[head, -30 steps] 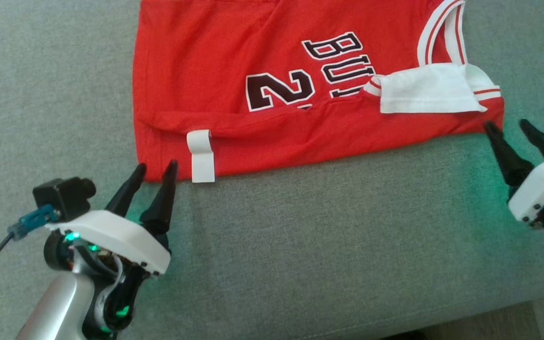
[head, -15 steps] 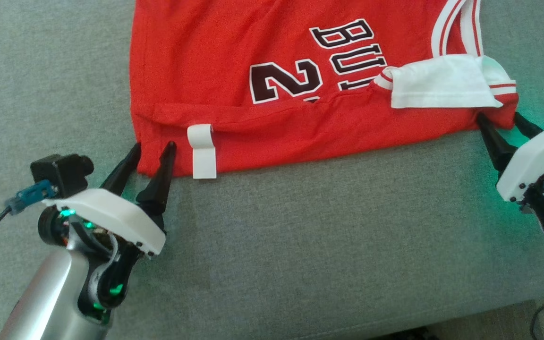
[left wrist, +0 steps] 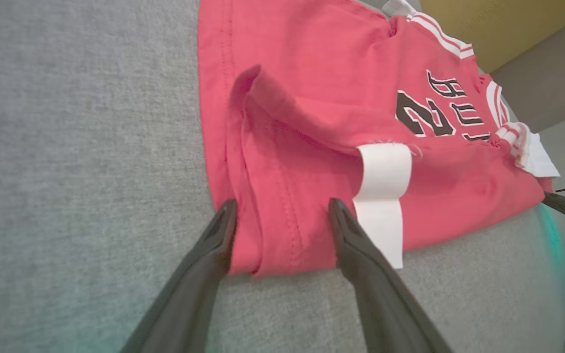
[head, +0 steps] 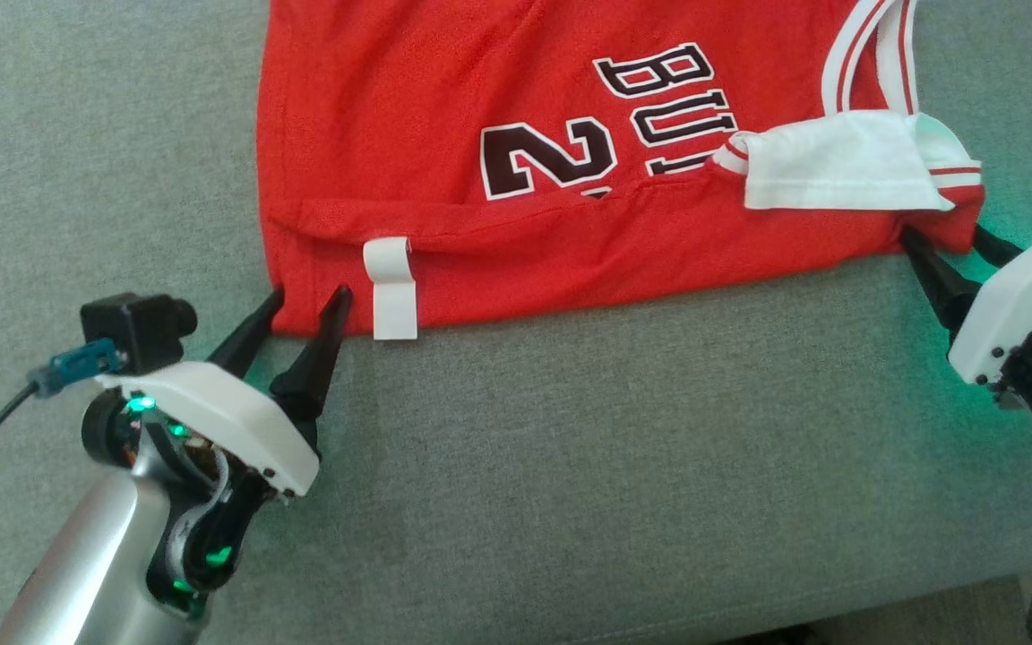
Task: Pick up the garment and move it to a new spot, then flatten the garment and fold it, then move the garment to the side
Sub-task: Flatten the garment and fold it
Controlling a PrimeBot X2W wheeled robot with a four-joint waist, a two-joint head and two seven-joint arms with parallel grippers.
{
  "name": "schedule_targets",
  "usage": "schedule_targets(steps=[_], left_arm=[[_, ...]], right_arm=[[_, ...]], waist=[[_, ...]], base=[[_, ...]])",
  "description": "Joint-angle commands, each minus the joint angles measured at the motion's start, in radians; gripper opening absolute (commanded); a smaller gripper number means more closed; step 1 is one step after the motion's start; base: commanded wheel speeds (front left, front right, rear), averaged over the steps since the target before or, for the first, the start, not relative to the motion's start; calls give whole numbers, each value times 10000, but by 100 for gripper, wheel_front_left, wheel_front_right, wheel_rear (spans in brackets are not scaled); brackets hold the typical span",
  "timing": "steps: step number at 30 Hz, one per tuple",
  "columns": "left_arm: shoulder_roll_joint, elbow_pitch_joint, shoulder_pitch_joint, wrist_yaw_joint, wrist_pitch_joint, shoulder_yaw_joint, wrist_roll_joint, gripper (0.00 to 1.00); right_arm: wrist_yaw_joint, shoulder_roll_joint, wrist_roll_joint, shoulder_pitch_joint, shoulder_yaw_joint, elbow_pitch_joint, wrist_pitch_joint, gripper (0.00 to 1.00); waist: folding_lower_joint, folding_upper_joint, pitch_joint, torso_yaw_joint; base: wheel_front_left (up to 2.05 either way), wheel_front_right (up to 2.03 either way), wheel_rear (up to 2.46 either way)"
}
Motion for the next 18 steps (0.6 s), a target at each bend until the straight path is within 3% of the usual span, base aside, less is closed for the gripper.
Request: schedule_targets(steps=[1, 2, 3, 4, 5, 6, 7, 8, 9, 13, 18], left_arm=[[257, 43, 453, -19, 328, -21, -16, 95], [279, 26, 462, -22, 368, -70, 13, 85], [281, 17, 459, -24, 397, -121, 41, 69], [263, 21, 432, -19, 411, -160, 63, 42], [233, 38, 378, -12, 411, -190, 87, 30], [206, 64, 308, -23, 407, -225, 116, 0], [165, 97, 230, -38, 388, -244, 126, 0], [119, 138, 160, -54, 360, -254, 123, 0], [92, 183, 102, -89, 340, -274, 125, 0], [119, 109, 86, -260, 214, -171, -33, 0], [642, -1442, 882, -490, 173, 366, -676, 0]], right_arm=[[-7, -151, 81, 137, 326, -72, 189, 100], [-7, -169, 138, 143, 384, -68, 201, 100], [-7, -188, 202, 142, 455, -70, 210, 100], [-7, -207, 254, 132, 506, -57, 201, 100], [-7, -220, 296, 113, 537, -32, 179, 87], [-7, -223, 338, 93, 571, -5, 159, 46], [-7, -217, 384, 70, 601, 22, 138, 19], [-7, -217, 434, 48, 636, 47, 112, 4], [-7, -229, 484, 24, 674, 77, 74, 0], [-7, -431, 891, -63, 717, 95, -68, 0], [-7, -1727, 2112, 282, 237, -414, 705, 0]], waist=[[0, -1, 0, 16], [0, -1, 4, 25], [0, -1, 12, 31], [0, -1, 24, 40], [0, -1, 33, 50], [0, -1, 38, 61], [0, -1, 32, 70], [0, -1, 17, 76], [0, -1, -15, 76], [0, -1, -208, 60], [0, -1, -439, 166]], base=[[0, 0, 0], [0, 0, 0], [0, 0, 0], [0, 0, 0], [0, 0, 0], [0, 0, 0], [0, 0, 0], [0, 0, 0], [0, 0, 0], [0, 0, 0], [0, 0, 0]])
